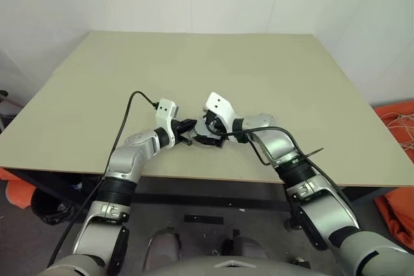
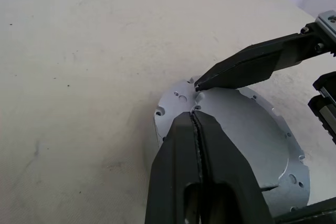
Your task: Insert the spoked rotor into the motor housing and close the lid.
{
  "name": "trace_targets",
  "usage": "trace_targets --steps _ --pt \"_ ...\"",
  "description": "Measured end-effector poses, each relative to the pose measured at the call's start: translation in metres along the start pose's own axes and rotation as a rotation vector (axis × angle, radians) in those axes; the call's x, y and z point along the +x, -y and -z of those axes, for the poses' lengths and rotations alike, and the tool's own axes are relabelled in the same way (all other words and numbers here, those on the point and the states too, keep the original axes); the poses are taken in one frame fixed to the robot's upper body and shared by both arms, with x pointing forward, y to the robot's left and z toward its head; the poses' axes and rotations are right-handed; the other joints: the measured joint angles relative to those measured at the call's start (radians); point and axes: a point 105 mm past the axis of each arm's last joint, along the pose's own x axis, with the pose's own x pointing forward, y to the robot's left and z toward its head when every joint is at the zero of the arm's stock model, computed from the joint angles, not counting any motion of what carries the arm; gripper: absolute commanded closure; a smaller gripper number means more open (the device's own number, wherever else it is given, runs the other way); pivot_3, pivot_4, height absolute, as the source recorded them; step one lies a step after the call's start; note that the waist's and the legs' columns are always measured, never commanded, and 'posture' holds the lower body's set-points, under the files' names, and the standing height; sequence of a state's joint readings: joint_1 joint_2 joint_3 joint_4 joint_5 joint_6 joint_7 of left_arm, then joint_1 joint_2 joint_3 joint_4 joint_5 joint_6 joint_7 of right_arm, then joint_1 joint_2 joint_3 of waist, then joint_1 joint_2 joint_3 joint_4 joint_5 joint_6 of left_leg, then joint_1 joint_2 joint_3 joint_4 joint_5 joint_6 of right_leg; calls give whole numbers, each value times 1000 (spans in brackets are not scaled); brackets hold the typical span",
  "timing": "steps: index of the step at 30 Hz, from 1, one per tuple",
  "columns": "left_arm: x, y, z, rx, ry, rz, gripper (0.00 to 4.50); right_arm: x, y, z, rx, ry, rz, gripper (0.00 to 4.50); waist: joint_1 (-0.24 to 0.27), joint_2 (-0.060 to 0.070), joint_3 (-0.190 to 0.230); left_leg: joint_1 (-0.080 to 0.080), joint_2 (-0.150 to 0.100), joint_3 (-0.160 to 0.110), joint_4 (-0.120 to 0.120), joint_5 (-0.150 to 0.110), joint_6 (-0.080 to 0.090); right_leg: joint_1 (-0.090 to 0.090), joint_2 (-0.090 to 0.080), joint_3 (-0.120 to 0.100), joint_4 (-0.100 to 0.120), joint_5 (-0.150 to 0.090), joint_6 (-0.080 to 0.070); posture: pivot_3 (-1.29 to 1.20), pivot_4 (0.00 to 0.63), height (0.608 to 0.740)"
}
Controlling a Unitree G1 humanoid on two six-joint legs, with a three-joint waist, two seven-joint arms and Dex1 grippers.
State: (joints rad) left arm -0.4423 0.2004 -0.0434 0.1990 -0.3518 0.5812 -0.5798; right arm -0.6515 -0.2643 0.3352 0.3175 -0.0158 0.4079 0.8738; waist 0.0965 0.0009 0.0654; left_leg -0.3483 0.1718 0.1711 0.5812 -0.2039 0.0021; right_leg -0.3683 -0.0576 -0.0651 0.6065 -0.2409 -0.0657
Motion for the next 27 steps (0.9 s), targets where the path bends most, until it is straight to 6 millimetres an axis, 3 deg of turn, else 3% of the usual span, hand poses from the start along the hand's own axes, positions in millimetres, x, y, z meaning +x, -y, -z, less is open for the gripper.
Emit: trace_targets --steps 10,15,19,27 --pt "0 1 1 -4 -1 1 4500 -16 18 -12 57 58 115 19 0 0 0 0 0 0 0 0 0 0 0 0 0 0 0 0 0 740" --pt "0 1 0 -5 0 2 4500 -21 18 -18 114 93 118 19 1 0 0 0 0 0 0 0 0 0 0 0 0 0 0 0 0 740" --pt "0 2 1 -6 0 6 4500 -38 17 -25 184 124 114 19 5 0 0 0 0 0 0 0 0 0 0 0 -1 0 0 0 0 740" --pt "0 1 1 -7 -2 4 4500 -86 42 9 419 -44 272 19 5 0 0 1 -1 0 -1 3 -4 1 0 0 0 0 1 0 0 740"
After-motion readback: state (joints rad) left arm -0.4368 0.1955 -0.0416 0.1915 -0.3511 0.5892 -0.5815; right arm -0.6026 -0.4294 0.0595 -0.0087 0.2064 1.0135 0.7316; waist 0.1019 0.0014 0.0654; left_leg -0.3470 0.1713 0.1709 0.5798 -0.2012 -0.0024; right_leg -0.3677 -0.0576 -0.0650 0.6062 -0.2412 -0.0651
